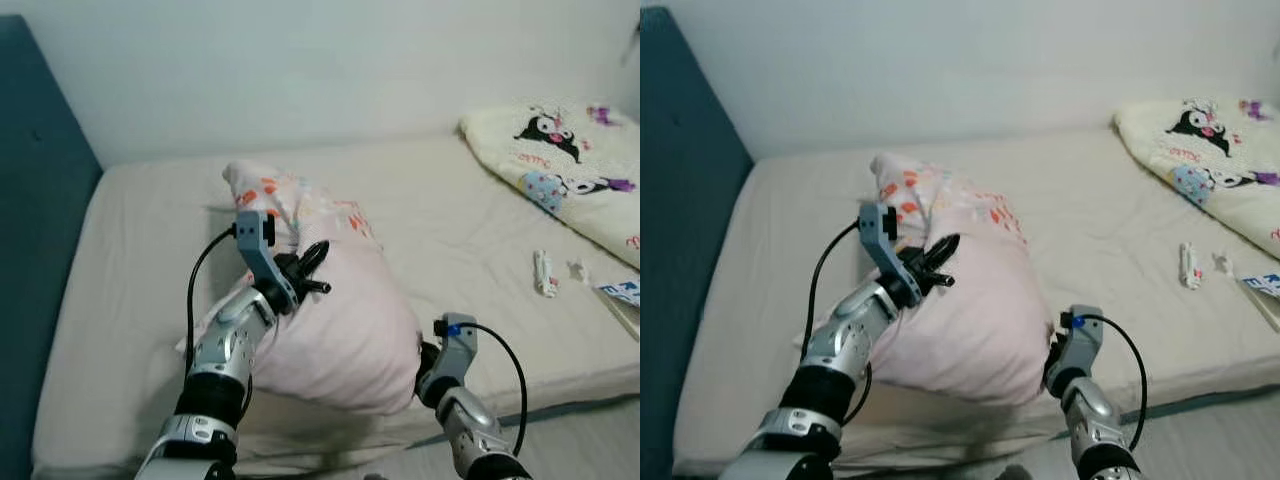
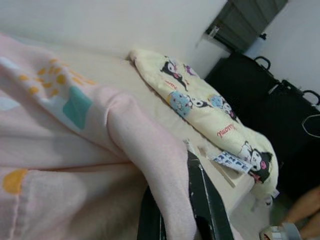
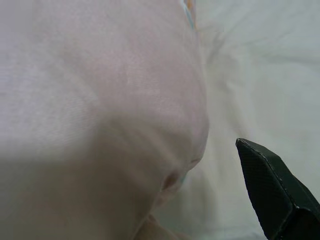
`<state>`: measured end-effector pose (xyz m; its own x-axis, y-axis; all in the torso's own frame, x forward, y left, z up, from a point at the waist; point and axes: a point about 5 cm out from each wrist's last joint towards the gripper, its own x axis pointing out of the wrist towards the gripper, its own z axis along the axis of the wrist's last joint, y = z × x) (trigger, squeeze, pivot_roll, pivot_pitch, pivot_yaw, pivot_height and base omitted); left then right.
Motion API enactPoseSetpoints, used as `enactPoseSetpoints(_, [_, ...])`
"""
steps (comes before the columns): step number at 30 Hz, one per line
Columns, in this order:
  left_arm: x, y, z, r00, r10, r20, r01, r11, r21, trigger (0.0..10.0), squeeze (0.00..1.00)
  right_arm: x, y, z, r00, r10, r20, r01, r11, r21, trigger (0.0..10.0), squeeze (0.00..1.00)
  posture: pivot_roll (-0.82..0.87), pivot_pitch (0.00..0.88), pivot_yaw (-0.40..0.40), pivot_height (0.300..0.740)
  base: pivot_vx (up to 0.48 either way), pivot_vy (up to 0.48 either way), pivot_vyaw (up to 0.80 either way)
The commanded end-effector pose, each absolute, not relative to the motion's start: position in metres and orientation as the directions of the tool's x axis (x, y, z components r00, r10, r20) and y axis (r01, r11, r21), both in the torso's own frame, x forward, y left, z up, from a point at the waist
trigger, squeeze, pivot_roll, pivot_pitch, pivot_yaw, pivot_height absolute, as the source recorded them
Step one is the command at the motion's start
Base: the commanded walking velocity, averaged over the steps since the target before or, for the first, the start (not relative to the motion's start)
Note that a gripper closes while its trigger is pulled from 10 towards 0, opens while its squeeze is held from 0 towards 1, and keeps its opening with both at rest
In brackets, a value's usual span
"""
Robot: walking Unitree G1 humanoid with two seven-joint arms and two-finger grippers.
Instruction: Clean up the room
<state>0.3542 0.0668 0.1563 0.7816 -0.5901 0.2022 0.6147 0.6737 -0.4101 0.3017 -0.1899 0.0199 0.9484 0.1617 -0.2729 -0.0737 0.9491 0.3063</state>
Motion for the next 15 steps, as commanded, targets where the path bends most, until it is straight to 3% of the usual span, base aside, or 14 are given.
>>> enactPoseSetpoints(1, [0.349,0.051,0.162,0.743,-0.623,0.245,0.663,0.634,-0.398,10.0,0.0,0.307,-0.183,0.027,0.954,0.185,-0.235,-0.105,0.942,0.318,10.0,0.0,-0.1,0.1,0.0,0.71,0.0,0.0,0.0])
enactPoseSetpoints(15, [0.345,0.049,0.143,0.76,-0.629,0.16,0.645,0.705,-0.294,10.0,0.0,0.3,-0.179,0.015,0.941,0.162,-0.298,-0.072,0.954,0.293,10.0,0.0,-0.1,0.099,0.001,0.74,0.0,0.0,0.0])
